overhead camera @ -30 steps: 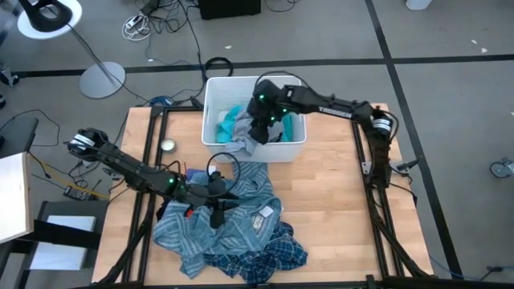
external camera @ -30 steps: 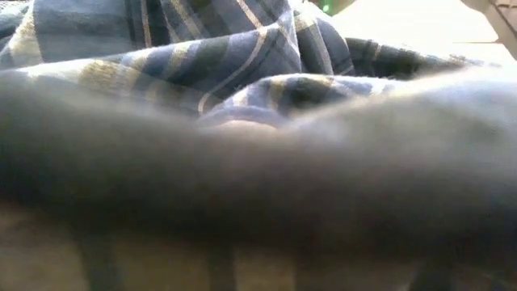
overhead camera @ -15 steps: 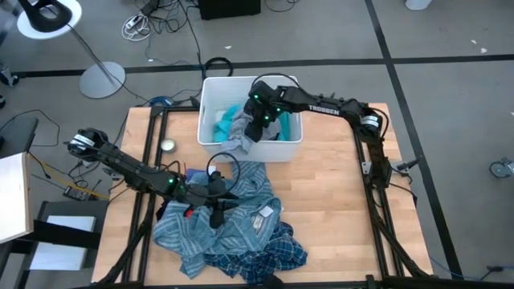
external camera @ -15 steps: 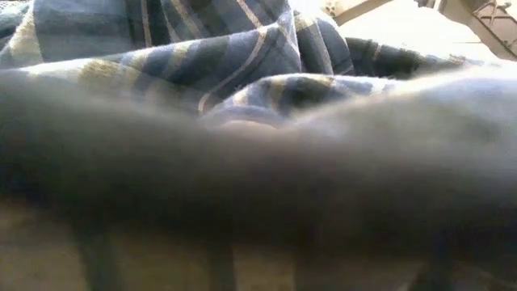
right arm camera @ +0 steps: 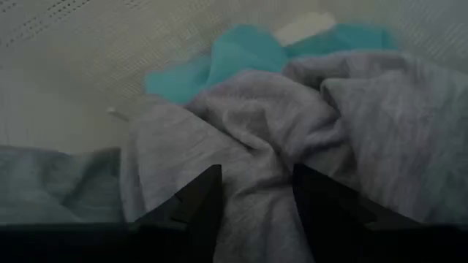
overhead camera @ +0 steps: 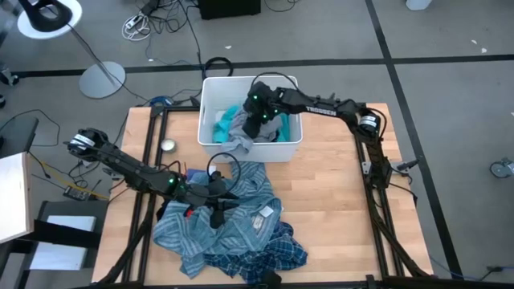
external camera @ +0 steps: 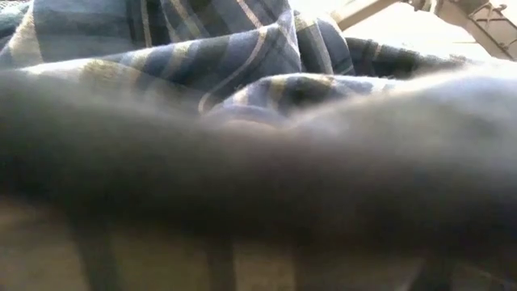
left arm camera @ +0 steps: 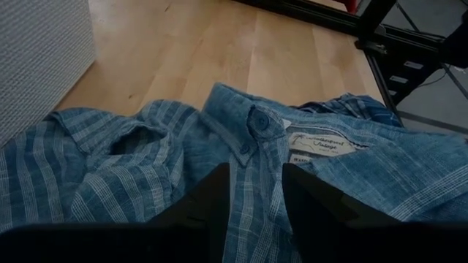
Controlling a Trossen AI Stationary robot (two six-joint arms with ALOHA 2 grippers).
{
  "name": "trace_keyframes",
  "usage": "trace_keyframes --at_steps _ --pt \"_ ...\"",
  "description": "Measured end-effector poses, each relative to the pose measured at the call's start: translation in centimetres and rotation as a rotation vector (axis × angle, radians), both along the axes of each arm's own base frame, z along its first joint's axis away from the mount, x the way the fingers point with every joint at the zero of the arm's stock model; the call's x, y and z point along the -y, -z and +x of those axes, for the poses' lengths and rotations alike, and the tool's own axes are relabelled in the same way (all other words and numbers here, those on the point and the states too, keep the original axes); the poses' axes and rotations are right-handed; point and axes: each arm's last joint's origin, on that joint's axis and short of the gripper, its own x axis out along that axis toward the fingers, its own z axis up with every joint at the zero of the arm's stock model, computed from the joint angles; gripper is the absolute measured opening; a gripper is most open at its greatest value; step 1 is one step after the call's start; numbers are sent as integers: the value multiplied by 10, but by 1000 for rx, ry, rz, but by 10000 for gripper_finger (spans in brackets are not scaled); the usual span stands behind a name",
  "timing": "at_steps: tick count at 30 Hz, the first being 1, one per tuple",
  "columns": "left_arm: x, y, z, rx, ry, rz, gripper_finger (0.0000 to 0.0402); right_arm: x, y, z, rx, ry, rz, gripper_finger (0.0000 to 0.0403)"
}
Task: Sort clothes
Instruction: Put the gray shirt into the white laundry bin, then put the light blue and white patterned shirt into the white laundry bin
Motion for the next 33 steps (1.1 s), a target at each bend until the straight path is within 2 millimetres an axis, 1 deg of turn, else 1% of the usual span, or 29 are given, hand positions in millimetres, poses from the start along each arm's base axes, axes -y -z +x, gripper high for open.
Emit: trace_keyframes --at_steps 2,5,7,13,18,21,24,28,31,33 --pt "0 0 0 0 0 1 131 -4 4 -2 -47 -20 -34 169" --pt "0 0 0 0 1 2 131 -9 19 -4 -170 -28 -106 169" --pt "0 0 0 0 1 2 131 -11 24 -7 -253 -25 -170 168" --pt "0 0 0 0 1 3 131 -15 29 -16 -489 -20 -401 168" --pt "0 0 0 -1 2 3 131 -22 29 -24 -739 -49 -632 168" --pt "0 0 0 -1 2 3 131 -23 26 -25 -812 -12 -729 167" --pt "0 0 0 0 2 3 131 -26 17 -26 -827 32 -800 167" --pt "0 0 0 -1 2 4 131 -29 -5 -27 -784 80 -845 167" --pt "0 0 0 -1 2 4 131 -32 -30 -29 -677 116 -836 167" --pt "0 0 0 -1 2 4 131 -35 -49 -34 -555 128 -791 167"
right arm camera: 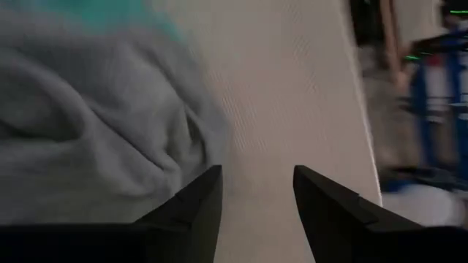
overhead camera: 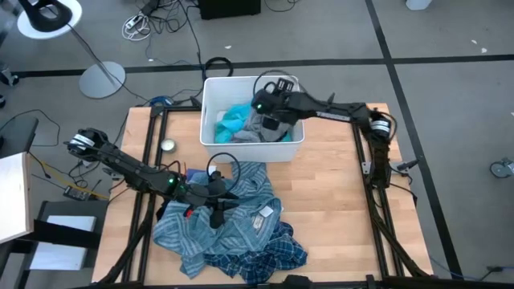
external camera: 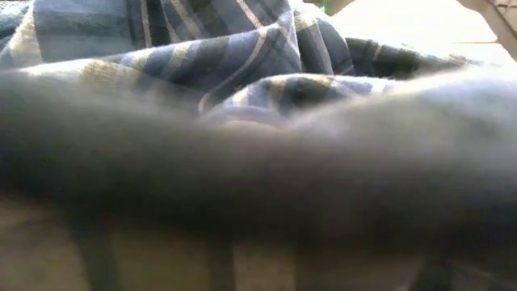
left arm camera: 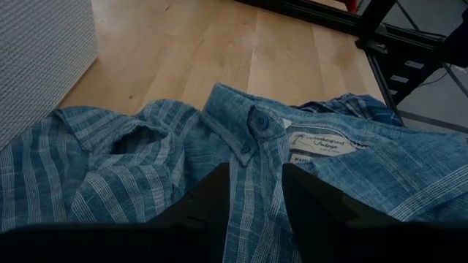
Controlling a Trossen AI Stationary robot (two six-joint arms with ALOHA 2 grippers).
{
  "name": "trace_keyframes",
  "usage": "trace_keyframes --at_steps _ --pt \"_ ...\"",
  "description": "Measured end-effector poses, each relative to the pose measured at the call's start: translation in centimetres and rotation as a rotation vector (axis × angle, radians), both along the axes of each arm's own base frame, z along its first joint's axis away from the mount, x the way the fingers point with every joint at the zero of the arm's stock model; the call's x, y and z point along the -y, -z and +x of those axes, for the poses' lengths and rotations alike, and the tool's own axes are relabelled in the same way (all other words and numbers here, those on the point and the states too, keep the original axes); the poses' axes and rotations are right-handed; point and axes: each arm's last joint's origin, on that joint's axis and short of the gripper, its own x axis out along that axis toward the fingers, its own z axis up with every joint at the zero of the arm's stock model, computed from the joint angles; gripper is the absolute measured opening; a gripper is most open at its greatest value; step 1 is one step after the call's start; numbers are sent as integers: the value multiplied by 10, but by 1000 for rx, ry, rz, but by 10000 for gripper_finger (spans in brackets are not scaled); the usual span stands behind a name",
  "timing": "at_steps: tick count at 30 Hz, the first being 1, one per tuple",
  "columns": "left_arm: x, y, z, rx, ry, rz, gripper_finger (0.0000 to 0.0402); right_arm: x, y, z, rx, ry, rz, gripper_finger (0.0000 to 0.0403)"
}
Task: Sort clothes
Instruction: Put the light blue and white patterned shirt into the white laundry bin
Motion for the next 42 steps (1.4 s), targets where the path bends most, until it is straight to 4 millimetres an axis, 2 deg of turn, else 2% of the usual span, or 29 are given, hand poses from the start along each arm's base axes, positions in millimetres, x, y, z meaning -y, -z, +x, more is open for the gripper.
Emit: trace_keyframes --at_steps 4,8,13,19,25,29,34,38,42 --pt "0 0 0 0 0 0 131 -2 -37 -15 283 -91 193 167" --pt "0 0 0 1 0 0 131 -1 -70 -39 524 -192 452 167" --pt "0 0 0 4 0 -2 131 -10 -96 -74 605 -240 681 167" --pt "1 -5 2 53 0 -22 131 -54 -109 -118 468 -246 786 165" --pt "2 -10 5 108 -5 -43 131 -110 -116 -170 465 -257 756 164" --pt "1 -12 5 130 -14 -47 131 -142 -108 -210 519 -239 751 164" --pt "0 -18 8 203 -80 -72 131 -169 -75 -252 599 -204 791 163" --pt "1 -28 10 297 -56 -69 131 -184 -37 -265 655 -217 839 162" --pt "4 -39 11 327 6 -46 131 -197 4 -260 706 -265 870 162"
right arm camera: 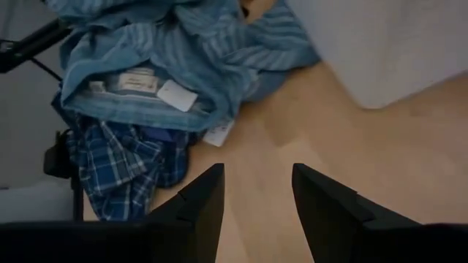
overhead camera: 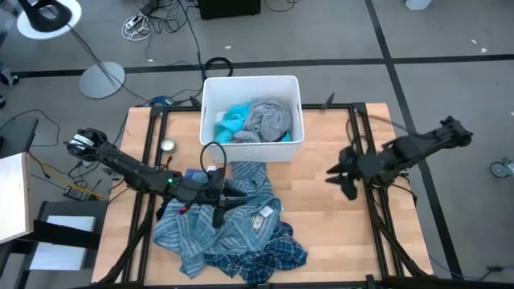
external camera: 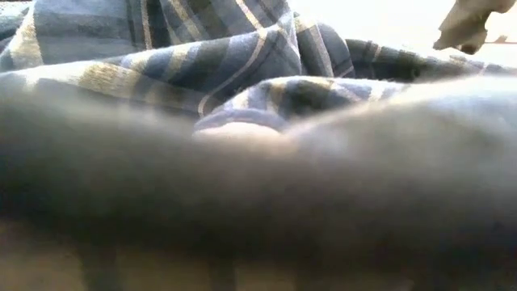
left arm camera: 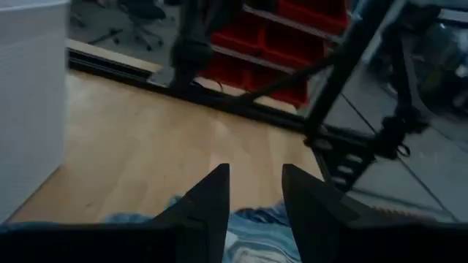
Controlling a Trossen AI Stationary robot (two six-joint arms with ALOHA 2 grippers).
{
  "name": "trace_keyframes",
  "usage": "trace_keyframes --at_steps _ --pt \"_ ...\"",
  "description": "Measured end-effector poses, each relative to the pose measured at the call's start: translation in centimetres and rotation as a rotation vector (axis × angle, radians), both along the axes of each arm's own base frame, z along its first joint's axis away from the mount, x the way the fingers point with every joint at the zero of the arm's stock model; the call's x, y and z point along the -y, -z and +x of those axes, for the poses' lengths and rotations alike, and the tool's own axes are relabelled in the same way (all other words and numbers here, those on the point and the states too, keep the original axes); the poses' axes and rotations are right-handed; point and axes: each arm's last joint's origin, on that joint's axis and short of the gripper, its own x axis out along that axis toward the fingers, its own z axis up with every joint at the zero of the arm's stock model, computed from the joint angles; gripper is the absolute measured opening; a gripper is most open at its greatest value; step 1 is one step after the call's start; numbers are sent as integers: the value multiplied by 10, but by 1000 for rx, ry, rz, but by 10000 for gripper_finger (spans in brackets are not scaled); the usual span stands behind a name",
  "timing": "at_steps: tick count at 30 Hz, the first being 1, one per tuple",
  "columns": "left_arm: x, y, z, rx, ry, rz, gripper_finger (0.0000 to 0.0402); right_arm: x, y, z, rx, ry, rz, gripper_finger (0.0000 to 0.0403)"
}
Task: Sort clothes
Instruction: Put the light blue and white patterned shirt into the white laundry bin
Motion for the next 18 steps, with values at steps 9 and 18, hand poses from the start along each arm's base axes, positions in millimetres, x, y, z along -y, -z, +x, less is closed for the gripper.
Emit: trace_keyframes --at_steps 9,18 --pt "-10 -60 -20 -525 -93 106 131 -19 72 22 140 -45 49 162" --pt "-13 -68 -47 -882 -128 -50 131 -21 97 27 150 -40 61 162"
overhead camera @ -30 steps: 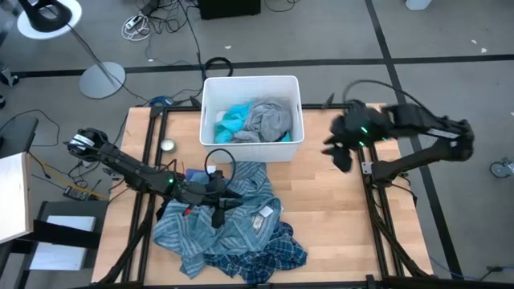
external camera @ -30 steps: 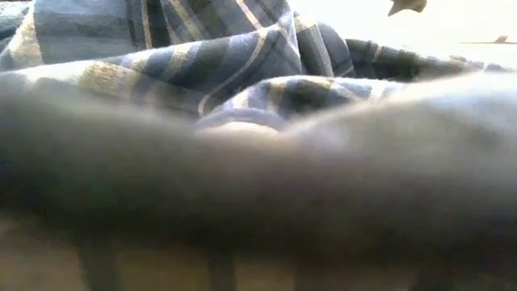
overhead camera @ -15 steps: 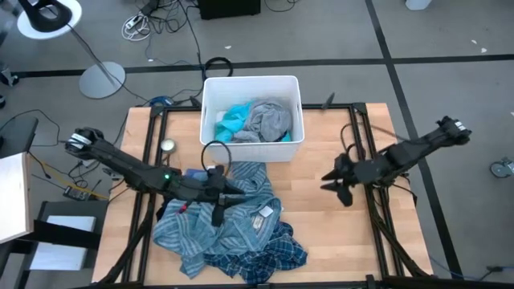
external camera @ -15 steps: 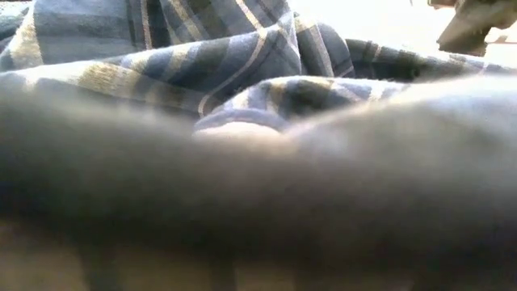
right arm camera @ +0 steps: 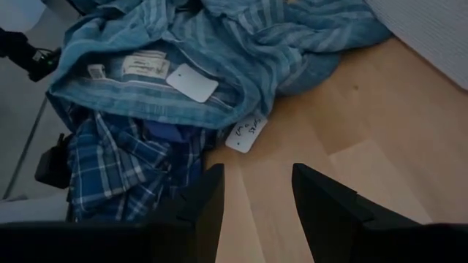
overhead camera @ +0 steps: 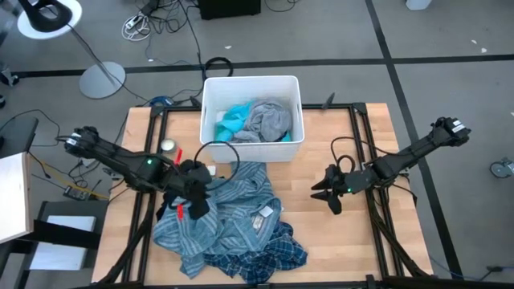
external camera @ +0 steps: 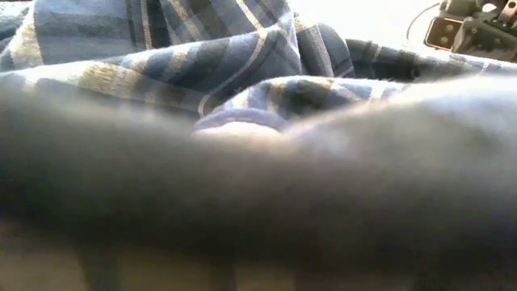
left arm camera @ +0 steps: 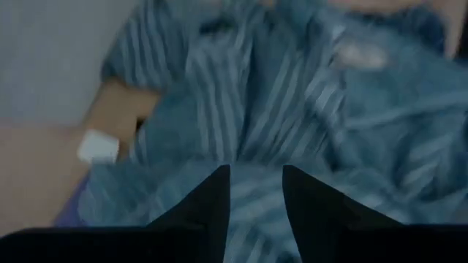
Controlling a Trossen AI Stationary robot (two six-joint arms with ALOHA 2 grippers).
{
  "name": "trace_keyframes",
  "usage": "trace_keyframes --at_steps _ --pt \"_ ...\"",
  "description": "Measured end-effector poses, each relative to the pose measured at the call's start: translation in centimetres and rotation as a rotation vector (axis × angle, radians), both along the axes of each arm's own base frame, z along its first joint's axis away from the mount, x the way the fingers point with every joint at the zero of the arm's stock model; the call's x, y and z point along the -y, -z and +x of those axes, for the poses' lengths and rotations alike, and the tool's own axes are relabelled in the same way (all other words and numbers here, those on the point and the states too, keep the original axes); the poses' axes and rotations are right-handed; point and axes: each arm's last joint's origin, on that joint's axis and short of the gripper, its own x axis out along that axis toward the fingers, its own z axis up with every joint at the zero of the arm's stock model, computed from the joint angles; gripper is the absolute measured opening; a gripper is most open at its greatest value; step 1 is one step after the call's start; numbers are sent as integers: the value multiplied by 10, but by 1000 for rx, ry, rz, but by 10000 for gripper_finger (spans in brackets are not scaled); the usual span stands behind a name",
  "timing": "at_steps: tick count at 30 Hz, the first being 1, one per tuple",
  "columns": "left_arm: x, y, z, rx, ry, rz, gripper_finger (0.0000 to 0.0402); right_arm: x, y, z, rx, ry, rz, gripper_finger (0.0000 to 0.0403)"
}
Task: Sort clothes
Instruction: Put the light blue and white patterned shirt into the white laundry bin
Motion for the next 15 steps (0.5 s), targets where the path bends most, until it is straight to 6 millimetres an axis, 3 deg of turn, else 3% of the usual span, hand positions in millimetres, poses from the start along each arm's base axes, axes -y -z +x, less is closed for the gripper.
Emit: trace_keyframes --at_steps 7,11,15 --pt "1 37 -8 -117 -73 -6 131 -1 -2 1 27 -13 1 162" --pt "-2 70 -16 -199 -138 8 131 -1 -2 1 26 -15 2 162" --pt "0 98 -15 -180 -149 -91 110 -1 -3 2 33 -16 3 162"
